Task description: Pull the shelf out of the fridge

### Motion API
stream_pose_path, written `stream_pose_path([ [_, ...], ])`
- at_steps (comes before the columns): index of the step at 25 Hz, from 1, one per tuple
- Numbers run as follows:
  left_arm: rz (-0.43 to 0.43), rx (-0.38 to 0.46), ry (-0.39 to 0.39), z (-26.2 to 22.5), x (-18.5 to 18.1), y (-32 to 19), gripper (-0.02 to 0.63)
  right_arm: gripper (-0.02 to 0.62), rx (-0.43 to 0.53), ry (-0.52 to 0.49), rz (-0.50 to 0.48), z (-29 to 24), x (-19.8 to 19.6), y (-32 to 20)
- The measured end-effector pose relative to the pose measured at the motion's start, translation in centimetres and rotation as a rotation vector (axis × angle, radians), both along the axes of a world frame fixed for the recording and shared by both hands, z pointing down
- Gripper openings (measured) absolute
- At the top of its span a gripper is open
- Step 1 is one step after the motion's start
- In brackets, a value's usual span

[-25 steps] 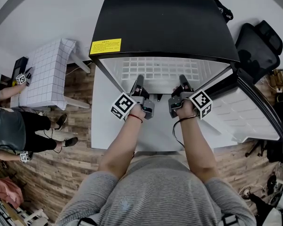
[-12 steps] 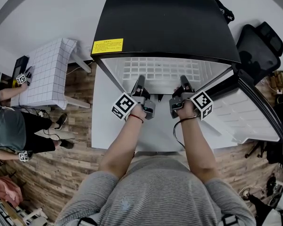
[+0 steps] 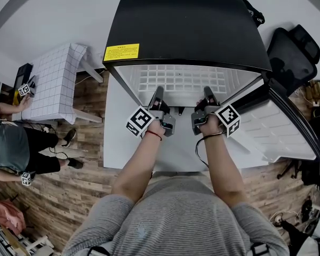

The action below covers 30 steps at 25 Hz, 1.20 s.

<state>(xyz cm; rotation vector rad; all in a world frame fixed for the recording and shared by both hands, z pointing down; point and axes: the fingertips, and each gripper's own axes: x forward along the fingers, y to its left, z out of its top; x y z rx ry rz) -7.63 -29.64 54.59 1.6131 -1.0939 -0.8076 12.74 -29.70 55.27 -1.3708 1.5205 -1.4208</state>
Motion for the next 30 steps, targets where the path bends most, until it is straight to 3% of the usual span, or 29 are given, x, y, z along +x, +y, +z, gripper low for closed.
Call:
stream_pose_path([
  [30,0.008,-0.009,0.014,0.05,0.09,0.86,0.058,0.057,-0.007,-0.016,0.015,0.11,0.09,0.92],
])
